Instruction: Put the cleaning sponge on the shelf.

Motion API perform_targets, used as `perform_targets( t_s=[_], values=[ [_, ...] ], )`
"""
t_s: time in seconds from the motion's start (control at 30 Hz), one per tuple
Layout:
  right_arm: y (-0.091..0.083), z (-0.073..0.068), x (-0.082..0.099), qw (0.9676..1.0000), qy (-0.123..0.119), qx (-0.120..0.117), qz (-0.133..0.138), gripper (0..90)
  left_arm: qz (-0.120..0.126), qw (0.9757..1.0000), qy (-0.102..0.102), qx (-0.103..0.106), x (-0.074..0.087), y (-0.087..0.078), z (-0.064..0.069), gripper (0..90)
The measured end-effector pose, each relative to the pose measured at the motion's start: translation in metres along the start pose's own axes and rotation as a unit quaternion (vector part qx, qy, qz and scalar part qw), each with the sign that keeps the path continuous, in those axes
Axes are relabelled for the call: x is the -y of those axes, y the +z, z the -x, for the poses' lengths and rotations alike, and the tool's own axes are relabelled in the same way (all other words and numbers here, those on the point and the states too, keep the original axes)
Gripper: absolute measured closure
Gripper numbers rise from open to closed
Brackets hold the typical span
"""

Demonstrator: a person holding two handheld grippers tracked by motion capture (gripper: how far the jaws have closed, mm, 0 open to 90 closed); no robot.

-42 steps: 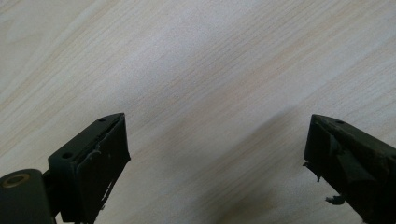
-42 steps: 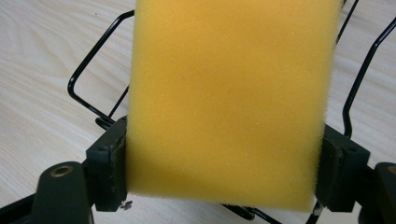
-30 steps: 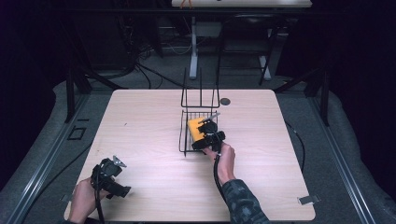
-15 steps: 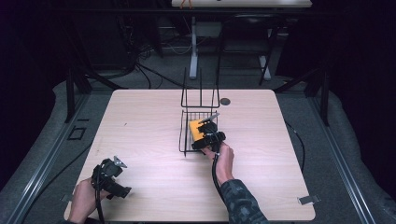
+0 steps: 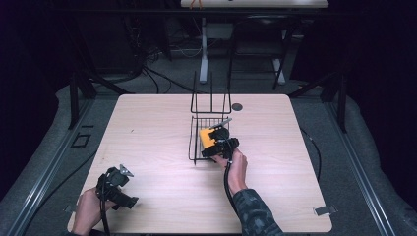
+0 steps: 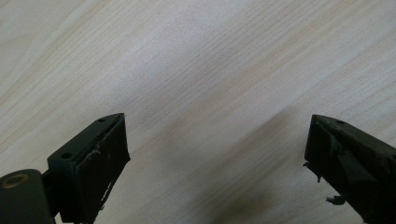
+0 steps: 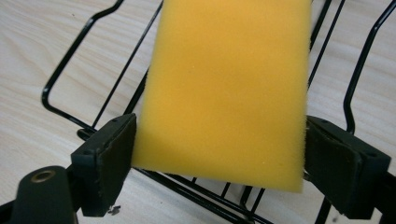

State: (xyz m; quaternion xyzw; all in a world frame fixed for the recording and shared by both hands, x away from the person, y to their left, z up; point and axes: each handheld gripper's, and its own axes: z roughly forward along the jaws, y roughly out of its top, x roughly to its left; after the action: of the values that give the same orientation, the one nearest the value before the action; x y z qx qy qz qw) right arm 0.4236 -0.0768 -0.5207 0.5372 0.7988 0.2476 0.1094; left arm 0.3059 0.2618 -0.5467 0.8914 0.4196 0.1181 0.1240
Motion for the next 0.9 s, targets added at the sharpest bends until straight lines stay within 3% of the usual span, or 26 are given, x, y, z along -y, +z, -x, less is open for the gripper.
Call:
perform_targets(
  t_s=[0.37, 0.47, 0.9],
  values=[
    [-0.025, -0.001, 0.004, 0.9985, -0.035, -0.015, 0.039, 9.3, 0.0, 1.0, 0.0, -0.001, -0.001, 0.0, 0.001, 6.3],
    [-0.027, -0.001, 0.005, 0.9983, -0.036, -0.016, 0.043, 8.6, -0.001, 1.0, 0.0, -0.001, -0.001, 0.0, 0.001, 6.3],
    [-0.049, -0.001, 0.019, 0.9943, -0.082, -0.021, 0.065, 3.7, -0.001, 1.0, 0.002, -0.001, -0.001, 0.001, 0.002, 6.3]
  ],
)
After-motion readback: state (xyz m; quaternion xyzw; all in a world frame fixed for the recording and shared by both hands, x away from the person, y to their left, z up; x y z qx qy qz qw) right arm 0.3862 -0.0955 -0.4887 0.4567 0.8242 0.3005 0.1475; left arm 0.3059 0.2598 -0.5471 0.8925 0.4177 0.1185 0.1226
